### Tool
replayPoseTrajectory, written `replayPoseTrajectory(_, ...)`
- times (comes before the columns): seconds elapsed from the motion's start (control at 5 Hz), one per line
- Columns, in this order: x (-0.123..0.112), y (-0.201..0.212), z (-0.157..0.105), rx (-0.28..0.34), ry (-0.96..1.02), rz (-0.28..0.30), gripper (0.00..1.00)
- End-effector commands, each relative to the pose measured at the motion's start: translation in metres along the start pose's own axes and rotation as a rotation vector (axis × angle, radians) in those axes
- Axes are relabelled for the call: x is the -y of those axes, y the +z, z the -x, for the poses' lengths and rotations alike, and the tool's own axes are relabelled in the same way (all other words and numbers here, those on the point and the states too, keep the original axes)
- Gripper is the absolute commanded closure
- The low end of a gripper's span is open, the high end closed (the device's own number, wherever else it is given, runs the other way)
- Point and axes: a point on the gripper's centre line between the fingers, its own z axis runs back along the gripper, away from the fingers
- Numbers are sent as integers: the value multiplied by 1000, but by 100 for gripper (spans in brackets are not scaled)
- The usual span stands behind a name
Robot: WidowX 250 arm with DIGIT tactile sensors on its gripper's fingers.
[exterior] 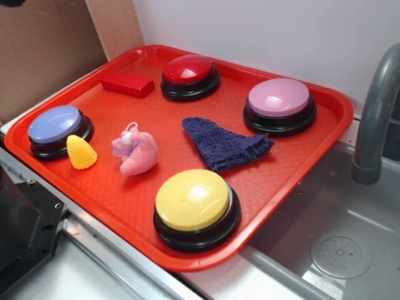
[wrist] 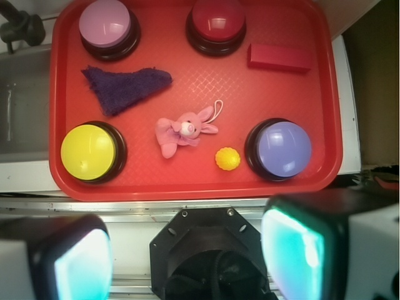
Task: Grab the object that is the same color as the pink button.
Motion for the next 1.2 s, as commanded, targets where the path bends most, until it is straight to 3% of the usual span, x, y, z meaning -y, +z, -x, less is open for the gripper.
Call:
replayPoseTrajectory(0.0, 0, 0, 0, 0, 0, 0, 0)
replayPoseTrajectory(0.2, -18, -21, -21, 103, -257, -106, 0)
replayPoseTrajectory(0.4, -24, -44, -29, 93, -523, -189, 0)
replayPoseTrajectory(0.6, -8, -71, -43, 82, -783, -223, 0)
replayPoseTrajectory(1.0, 13, -138, -56, 1, -1296, -167, 0)
